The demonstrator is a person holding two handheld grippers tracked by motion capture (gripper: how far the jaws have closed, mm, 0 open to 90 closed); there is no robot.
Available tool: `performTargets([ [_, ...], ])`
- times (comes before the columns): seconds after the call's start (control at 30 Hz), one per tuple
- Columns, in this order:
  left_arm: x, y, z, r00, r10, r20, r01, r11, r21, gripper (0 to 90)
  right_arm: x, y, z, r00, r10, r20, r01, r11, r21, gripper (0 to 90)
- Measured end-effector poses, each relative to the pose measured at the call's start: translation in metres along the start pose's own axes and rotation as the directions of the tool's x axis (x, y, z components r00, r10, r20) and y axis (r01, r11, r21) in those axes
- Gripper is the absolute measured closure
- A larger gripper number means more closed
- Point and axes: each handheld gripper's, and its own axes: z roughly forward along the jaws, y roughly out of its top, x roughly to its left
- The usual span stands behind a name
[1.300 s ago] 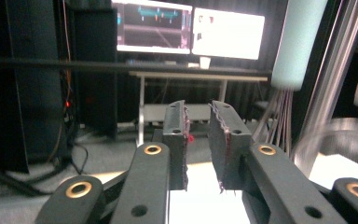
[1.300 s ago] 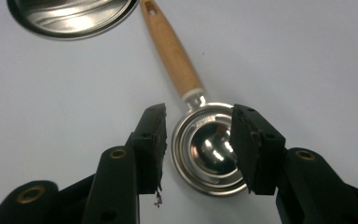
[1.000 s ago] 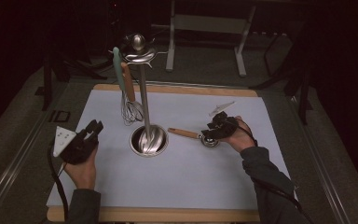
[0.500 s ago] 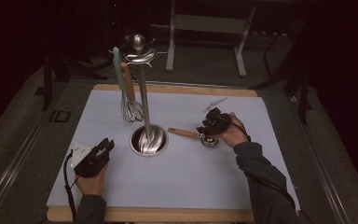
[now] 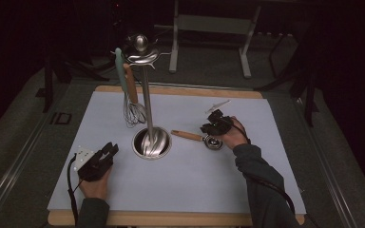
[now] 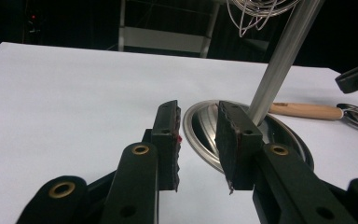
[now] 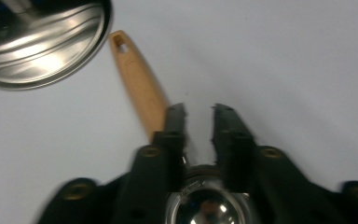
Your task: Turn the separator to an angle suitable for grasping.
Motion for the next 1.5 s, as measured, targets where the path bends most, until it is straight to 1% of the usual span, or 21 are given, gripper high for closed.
performTargets([
  [0.07,0.0,0.0,0.0,1.0,0.002,0.001,-0.002,1.0,0.0,69.7,-0.001,0.0,0.004,0.9998,-0.001,0.018,0.001,1.0,0.008,86.2],
  [0.17,-0.001,0.0,0.0,1.0,0.002,0.003,-0.002,1.0,0.001,69.7,-0.004,-0.001,0.012,0.9993,0.002,0.037,-0.003,0.999,0.034,87.5],
  [0.33,0.0,0.0,0.0,1.0,-0.001,0.005,0.001,1.0,0.0,69.7,-0.007,-0.008,0.025,0.9992,0.025,0.031,-0.027,0.997,0.078,87.5],
  [0.5,0.0,0.0,0.0,1.0,-0.003,0.007,0.003,1.0,0.001,69.6,-0.006,-0.012,0.031,0.9994,0.021,0.028,-0.024,0.993,0.114,88.6],
  [0.6,0.0,0.0,0.0,1.0,-0.006,0.007,0.006,1.0,0.0,69.6,-0.005,-0.015,0.028,0.9999,0.014,0.009,-0.015,0.992,0.122,88.5],
  [0.73,0.0,0.0,0.0,1.0,-0.004,0.007,0.004,1.0,0.001,69.6,-0.001,-0.018,0.023,1.0,-0.001,0.004,0.0,0.989,0.15,88.0],
  [0.97,0.0,0.0,0.0,1.0,-0.004,0.005,0.004,1.0,-0.001,69.6,0.011,-0.025,0.012,0.9974,-0.071,0.006,0.068,0.977,0.201,87.0],
  [1.0,0.0,0.0,0.0,1.0,-0.005,0.005,0.005,1.0,-0.001,69.6,0.012,-0.027,0.01,0.9978,-0.066,0.002,0.064,0.976,0.21,87.0],
  [1.1,0.0,0.0,0.0,1.0,-0.005,0.005,0.005,1.0,-0.001,69.6,0.015,-0.032,0.005,0.9972,-0.075,-0.002,0.074,0.97,0.23,87.1],
  [1.23,-0.001,0.0,0.0,1.0,-0.005,0.004,0.005,1.0,-0.002,69.6,0.019,-0.039,-0.001,0.9964,-0.084,-0.017,0.085,0.967,0.239,87.2],
  [1.33,-0.001,0.0,0.0,1.0,-0.006,0.003,0.006,1.0,-0.003,69.6,0.023,-0.043,-0.005,0.9967,-0.077,-0.027,0.081,0.967,0.242,87.1],
  [1.43,-0.001,0.0,0.0,1.0,-0.007,0.003,0.007,1.0,-0.003,69.6,0.026,-0.047,-0.009,0.997,-0.067,-0.039,0.075,0.97,0.232,87.2],
  [1.5,-0.001,0.0,0.0,1.0,-0.007,0.003,0.007,1.0,-0.003,69.5,0.029,-0.049,-0.011,0.9965,-0.066,-0.051,0.076,0.97,0.232,87.1],
])
